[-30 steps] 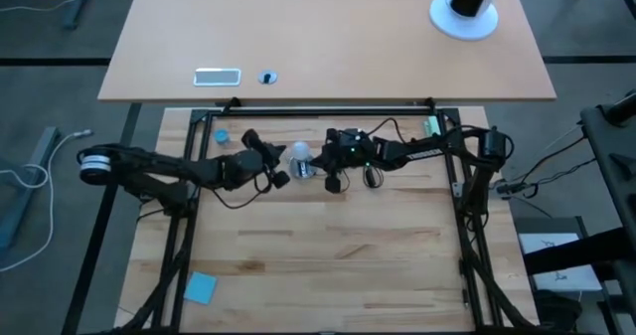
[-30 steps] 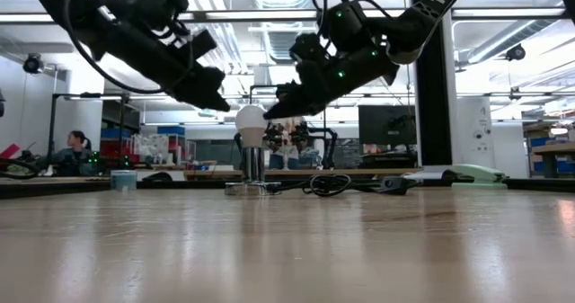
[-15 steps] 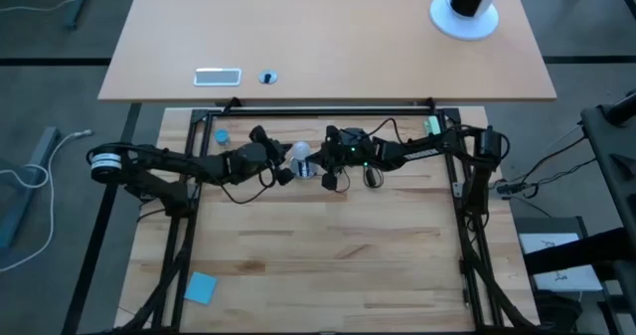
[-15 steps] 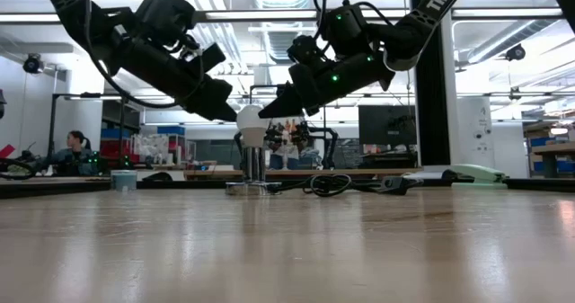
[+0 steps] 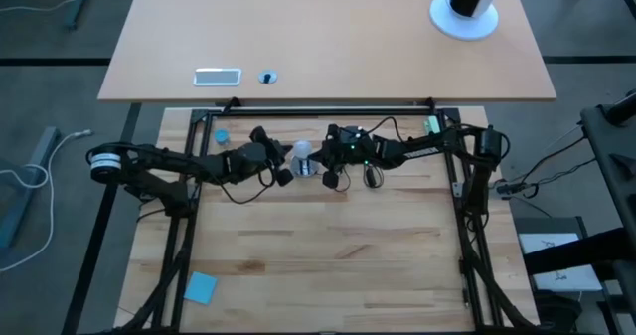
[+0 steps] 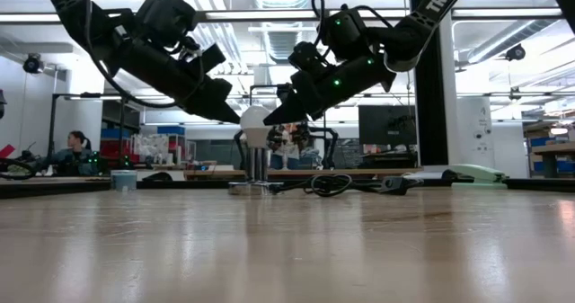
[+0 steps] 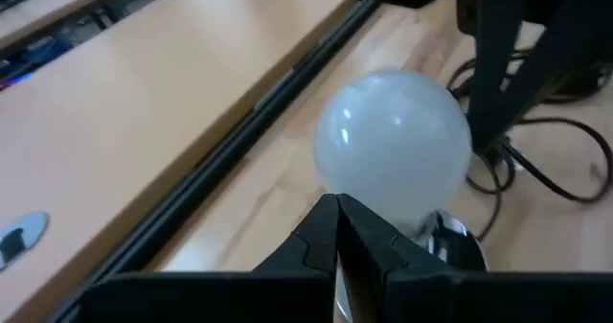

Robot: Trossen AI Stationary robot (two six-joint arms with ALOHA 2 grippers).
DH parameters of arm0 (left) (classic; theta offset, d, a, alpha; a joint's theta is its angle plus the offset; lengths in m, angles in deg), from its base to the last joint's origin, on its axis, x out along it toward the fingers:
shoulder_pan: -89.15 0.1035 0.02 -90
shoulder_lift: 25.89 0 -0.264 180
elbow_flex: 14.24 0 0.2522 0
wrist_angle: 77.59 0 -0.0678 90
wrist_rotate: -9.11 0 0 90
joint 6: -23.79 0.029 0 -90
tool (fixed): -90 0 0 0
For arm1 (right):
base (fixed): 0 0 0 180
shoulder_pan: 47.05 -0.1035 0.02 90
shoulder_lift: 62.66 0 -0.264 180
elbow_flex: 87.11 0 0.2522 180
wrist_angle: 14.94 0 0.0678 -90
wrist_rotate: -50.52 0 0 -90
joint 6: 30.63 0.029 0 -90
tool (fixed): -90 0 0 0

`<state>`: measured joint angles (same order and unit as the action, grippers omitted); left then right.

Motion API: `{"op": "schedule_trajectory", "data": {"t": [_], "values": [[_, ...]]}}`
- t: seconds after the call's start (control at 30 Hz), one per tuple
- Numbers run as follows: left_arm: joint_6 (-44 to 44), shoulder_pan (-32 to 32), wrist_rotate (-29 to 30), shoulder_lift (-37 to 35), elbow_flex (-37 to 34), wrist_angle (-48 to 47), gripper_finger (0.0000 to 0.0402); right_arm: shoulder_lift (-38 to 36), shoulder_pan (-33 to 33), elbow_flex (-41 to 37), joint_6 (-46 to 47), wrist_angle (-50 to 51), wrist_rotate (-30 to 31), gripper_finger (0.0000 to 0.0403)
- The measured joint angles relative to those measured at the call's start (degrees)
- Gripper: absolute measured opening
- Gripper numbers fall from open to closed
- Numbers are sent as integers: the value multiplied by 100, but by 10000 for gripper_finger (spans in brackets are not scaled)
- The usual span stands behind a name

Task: Screw lightbulb
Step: Remove the lightbulb from the lamp

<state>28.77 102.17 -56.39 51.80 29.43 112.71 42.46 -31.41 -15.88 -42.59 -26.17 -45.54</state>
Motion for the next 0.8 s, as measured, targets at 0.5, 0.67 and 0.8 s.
{"op": "schedule_trajectory", "data": {"t": [0.5,0.67,0.8], "values": [[-321,-227,-149,-99,-7,-504,0,-71,17,0,-20,368,181,2],[-359,-216,436,-243,-6,-616,0,-84,16,0,-61,545,20,2],[-56,-98,600,-220,28,-229,0,-93,-7,0,-17,222,-128,2]]}}
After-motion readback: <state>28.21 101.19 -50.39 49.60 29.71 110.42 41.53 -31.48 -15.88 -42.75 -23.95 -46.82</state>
